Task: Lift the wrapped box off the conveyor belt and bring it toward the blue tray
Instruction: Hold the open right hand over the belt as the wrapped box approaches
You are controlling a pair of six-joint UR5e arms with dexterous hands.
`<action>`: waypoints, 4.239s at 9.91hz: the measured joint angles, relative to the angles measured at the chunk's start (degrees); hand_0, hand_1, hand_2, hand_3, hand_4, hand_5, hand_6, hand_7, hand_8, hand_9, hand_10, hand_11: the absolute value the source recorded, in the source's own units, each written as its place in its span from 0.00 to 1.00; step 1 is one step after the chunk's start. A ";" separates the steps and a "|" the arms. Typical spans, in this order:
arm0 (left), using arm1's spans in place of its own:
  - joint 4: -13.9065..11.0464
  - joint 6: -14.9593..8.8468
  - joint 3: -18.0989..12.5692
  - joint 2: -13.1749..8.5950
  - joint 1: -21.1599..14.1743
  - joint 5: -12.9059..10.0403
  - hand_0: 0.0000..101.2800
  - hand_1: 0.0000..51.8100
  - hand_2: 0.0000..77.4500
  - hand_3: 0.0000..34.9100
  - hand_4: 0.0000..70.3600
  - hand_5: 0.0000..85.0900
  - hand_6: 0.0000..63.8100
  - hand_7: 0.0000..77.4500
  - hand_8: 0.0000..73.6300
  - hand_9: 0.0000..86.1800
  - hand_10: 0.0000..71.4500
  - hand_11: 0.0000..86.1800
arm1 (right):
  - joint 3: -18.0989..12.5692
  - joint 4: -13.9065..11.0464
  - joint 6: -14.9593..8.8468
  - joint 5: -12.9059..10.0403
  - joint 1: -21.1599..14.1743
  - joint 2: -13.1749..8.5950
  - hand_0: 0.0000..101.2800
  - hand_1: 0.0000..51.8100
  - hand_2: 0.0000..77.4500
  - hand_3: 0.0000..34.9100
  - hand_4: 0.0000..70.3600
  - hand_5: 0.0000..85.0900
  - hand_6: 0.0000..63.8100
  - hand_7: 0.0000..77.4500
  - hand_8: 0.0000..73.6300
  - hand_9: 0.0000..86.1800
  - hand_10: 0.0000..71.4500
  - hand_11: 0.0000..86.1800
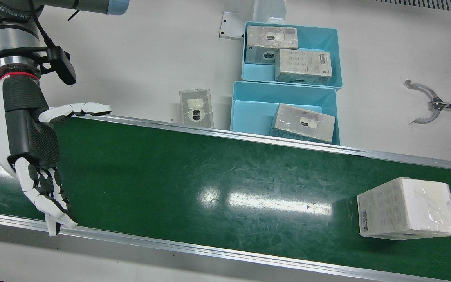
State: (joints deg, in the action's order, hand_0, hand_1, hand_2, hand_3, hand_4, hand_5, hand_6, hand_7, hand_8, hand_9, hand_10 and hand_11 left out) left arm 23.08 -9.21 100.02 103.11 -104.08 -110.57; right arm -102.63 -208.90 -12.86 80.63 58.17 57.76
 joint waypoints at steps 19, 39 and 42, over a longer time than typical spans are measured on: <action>0.00 0.00 0.00 0.00 0.00 0.00 0.00 0.00 0.01 0.00 0.00 0.01 0.00 0.01 0.01 0.00 0.00 0.00 | -6.72 -1.25 0.42 -0.40 1.46 1.62 0.44 0.23 0.20 0.86 0.13 0.25 0.00 0.27 0.00 0.06 0.02 0.04; 0.00 0.00 0.00 0.00 0.00 0.00 0.00 0.00 0.01 0.00 0.00 0.01 0.00 0.01 0.01 0.01 0.00 0.00 | 2.38 0.21 -0.90 -2.89 -6.04 -2.56 0.42 0.21 0.17 0.88 0.05 0.21 0.00 0.22 0.01 0.07 0.04 0.06; 0.00 0.00 0.00 0.00 0.00 0.00 0.00 0.00 0.01 0.00 0.00 0.01 0.00 0.01 0.01 0.01 0.00 0.00 | 5.08 1.05 -0.94 -4.17 -7.31 -4.60 0.42 0.21 0.18 0.86 0.04 0.21 0.00 0.23 0.01 0.07 0.04 0.06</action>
State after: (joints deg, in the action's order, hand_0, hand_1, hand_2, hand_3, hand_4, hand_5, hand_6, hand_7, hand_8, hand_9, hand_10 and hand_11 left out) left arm 23.08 -9.21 100.01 103.11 -104.08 -110.57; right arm -97.55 -207.85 -13.80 76.46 50.86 53.16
